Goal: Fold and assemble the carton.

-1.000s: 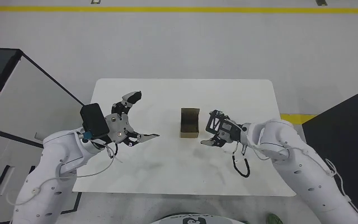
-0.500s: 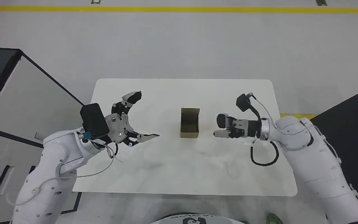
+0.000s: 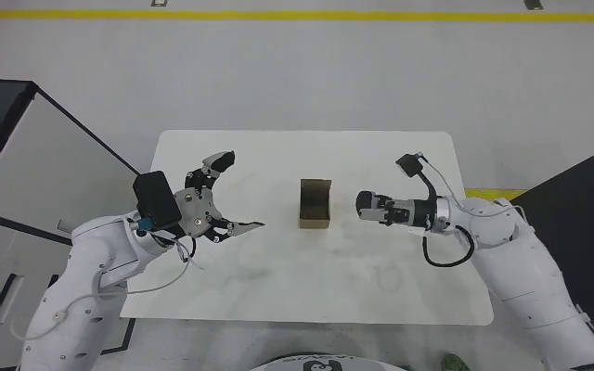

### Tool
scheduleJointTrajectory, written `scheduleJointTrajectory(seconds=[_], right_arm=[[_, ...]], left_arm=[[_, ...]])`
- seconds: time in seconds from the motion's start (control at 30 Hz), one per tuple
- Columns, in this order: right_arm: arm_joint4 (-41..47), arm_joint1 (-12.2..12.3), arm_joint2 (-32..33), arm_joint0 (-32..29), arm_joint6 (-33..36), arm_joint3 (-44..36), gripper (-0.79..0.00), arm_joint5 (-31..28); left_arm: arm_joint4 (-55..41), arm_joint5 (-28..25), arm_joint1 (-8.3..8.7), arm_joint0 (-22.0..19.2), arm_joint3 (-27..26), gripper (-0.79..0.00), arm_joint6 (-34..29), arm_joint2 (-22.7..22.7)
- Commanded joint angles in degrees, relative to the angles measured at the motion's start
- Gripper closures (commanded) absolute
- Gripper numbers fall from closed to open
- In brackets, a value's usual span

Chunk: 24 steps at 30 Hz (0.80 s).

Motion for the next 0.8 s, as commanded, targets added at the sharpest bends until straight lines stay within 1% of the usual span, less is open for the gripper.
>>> scheduleJointTrajectory(seconds=[0.0,0.03,0.13,0.43,0.5,0.53,0.57,0.6,0.67,0.77], right_arm=[[4.4,0.0,0.1,0.4,3.1,1.6,-0.785,2.5],[6.6,0.0,-0.1,0.9,4.8,2.1,-0.785,4.4],[9.9,0.0,-0.1,2.0,7.0,4.0,-0.785,7.5],[10.0,0.0,-0.1,2.2,7.3,4.1,-0.785,7.7],[10.0,0.0,-0.1,2.2,7.3,4.1,-0.785,7.7],[10.0,0.0,-0.1,2.2,7.3,4.1,-0.785,7.7],[10.0,0.0,-0.1,2.2,7.3,4.1,-0.785,7.7],[10.0,0.0,-0.1,2.2,7.3,4.1,-0.785,7.7],[10.0,0.0,-0.1,2.2,7.3,4.1,-0.785,7.7],[10.0,0.0,-0.1,2.2,7.3,4.1,-0.785,7.7]], left_arm=[[0.0,0.0,0.00,0.0,0.0,-0.785,0.0,0.0],[0.0,0.0,0.00,0.0,0.0,-0.785,0.0,0.0],[0.0,0.0,0.00,0.0,0.0,-0.785,0.0,0.0],[-0.1,0.2,-0.01,0.1,0.1,-0.785,-0.3,0.1],[-1.9,1.2,-0.09,0.4,0.5,-0.785,-4.0,1.6],[-4.5,-0.1,-0.03,0.7,1.3,-0.785,-8.0,3.2],[-8.3,-1.7,0.15,0.9,2.2,-0.785,-13.7,4.6],[-12.7,-2.0,0.36,0.4,2.6,-0.785,-19.6,5.6],[-20.7,0.6,0.64,-1.5,2.0,-0.785,-29.0,6.8],[-20.7,0.6,0.64,-1.5,2.0,-0.785,-29.0,6.8]])
